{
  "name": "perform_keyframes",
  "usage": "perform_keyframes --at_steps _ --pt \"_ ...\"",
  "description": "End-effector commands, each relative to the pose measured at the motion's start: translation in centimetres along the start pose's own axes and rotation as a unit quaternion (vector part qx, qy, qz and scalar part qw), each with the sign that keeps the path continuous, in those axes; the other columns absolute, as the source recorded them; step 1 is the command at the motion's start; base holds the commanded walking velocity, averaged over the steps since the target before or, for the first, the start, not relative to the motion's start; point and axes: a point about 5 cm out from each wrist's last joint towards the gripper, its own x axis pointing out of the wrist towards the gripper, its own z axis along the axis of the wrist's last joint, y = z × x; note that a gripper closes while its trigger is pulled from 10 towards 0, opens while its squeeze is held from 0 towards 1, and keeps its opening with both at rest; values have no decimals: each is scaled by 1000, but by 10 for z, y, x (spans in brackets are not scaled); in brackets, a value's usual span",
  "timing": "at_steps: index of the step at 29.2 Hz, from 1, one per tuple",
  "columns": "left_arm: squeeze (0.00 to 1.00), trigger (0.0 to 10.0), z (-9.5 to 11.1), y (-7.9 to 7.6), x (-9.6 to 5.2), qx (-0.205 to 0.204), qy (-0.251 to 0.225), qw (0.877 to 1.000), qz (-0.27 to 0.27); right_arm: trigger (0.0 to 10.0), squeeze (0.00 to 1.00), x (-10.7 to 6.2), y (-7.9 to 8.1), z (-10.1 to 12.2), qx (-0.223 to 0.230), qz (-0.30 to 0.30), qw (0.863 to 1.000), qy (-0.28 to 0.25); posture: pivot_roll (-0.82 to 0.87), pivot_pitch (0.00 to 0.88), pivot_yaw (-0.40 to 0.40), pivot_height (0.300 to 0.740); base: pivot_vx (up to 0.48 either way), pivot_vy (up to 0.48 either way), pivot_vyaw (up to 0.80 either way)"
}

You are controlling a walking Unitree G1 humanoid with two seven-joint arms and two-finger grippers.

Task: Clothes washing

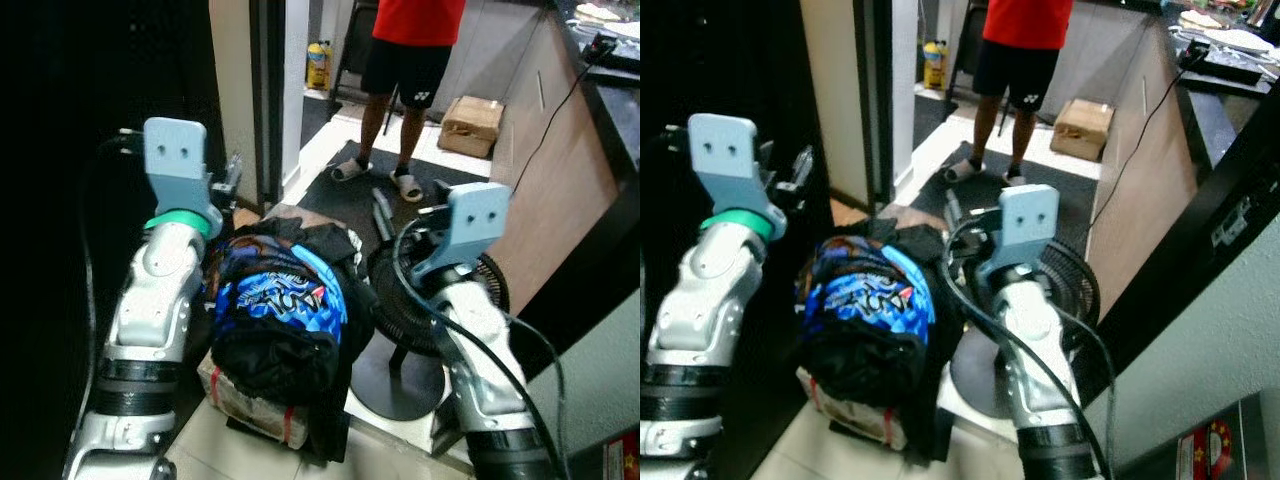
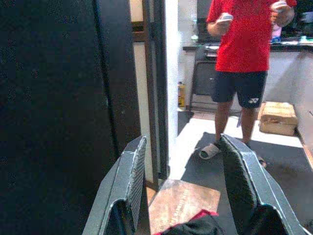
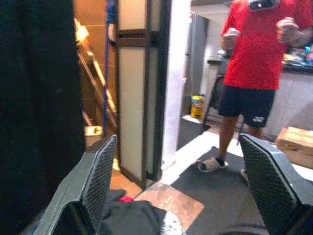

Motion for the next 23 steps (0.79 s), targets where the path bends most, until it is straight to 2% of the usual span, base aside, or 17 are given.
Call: perform_keyframes --at_steps 1,7,23 --pt "0 10000 -5 -7 0 2 8 1000 -9 10000 0 -3 -6 -3 -5 -10 1000 9 74 0 19 740 480 0 0" --pt "0 10000 -6 -7 -1 2 9 1000 -8 10000 0 -3 -6 -3 -6 -11 1000 9 74 0 21 740 480 0 0" --pt "0 10000 -10 -8 -1 8 18 1000 -12 10000 0 -4 -6 -5 -9 -11 1000 11 73 0 25 740 0 0 0"
